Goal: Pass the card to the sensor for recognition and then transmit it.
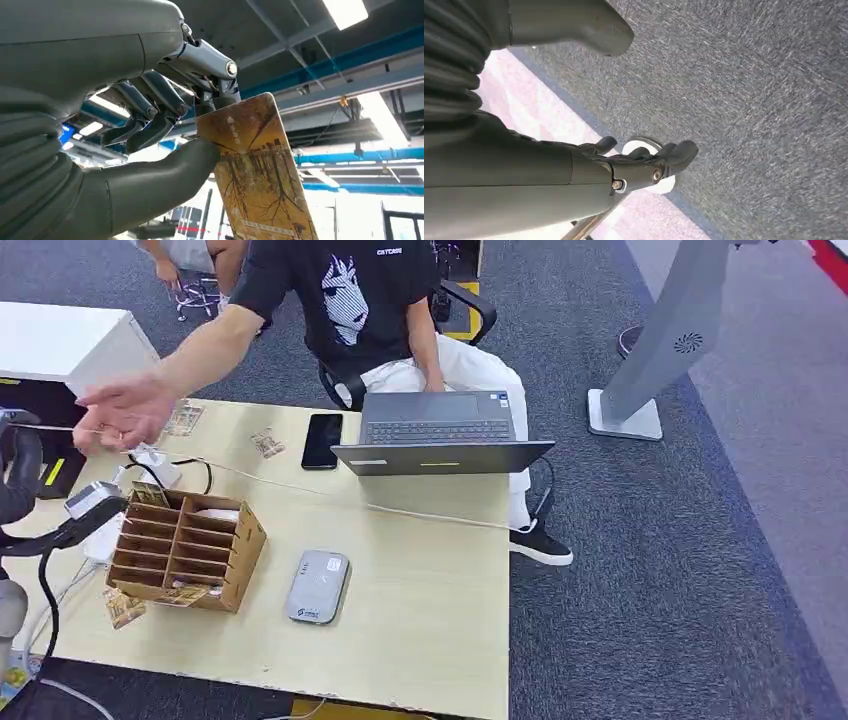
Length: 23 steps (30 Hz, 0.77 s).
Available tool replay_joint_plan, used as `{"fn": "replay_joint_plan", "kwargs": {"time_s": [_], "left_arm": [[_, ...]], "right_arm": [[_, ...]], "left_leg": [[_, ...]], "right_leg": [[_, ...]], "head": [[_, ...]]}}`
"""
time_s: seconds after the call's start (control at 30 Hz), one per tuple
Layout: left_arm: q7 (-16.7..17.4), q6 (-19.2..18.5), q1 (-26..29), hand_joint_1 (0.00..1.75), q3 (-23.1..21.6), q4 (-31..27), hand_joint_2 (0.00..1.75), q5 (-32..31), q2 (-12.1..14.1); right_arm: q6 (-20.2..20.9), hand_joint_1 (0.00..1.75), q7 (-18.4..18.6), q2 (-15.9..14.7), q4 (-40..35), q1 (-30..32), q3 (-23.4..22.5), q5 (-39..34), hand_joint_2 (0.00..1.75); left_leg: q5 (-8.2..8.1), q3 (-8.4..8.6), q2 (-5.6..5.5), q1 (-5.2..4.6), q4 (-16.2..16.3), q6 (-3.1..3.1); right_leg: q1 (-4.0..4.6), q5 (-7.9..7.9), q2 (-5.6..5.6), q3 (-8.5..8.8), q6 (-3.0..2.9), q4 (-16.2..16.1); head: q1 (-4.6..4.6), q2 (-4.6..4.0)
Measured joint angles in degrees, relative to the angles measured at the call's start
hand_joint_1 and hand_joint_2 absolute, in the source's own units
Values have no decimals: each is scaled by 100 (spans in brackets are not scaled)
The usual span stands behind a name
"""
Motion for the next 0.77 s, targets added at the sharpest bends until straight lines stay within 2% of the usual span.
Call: {"fn": "replay_joint_plan", "kwargs": {"time_s": [0.13,0.27,0.37,0.57,0.6,0.67,0.7,0.77], "left_arm": [[35,-149,-376,175,-15,105,175,-116,120],[281,-229,-772,175,-48,367,175,-543,262],[468,-96,-979,175,-79,676,175,-813,304],[546,201,-1109,175,-144,1176,175,-861,297],[546,271,-1113,154,-151,1241,175,-833,282],[492,450,-1111,154,-153,1344,175,-767,234],[459,531,-1109,0,-155,1374,175,-741,207],[415,643,-1109,0,-155,1438,175,-697,144]], "right_arm": [[-107,0,-33,-44,177,-140,-149,22,175],[-288,0,-33,-114,450,-330,-258,22,175],[-396,0,-33,-175,660,-476,-325,22,175],[-442,0,-50,-264,938,-622,-391,22,175],[-459,0,-50,-278,977,-639,-406,22,175],[-503,0,-50,-297,1043,-668,-419,22,175],[-516,0,-50,-310,1077,-678,-422,22,175],[-531,0,-52,-337,1143,-699,-424,22,175]], "left_leg": [[3,2,0,0,0,-2],[4,6,1,0,0,-2],[5,8,2,0,0,-3],[4,7,3,0,0,-3],[4,7,4,0,0,-3],[4,6,4,0,0,-3],[4,5,4,0,0,-3],[3,5,6,-1,0,-3]], "right_leg": [[0,1,0,0,0,0],[0,1,2,1,0,0],[0,2,2,1,0,0],[0,1,4,0,0,0],[0,1,5,0,0,0],[0,1,6,-1,0,0],[0,1,6,-2,0,0],[-1,1,7,-2,0,-1]], "head": [[0,0],[0,0],[0,0],[0,0],[0,0],[0,0],[0,0],[0,0]]}}
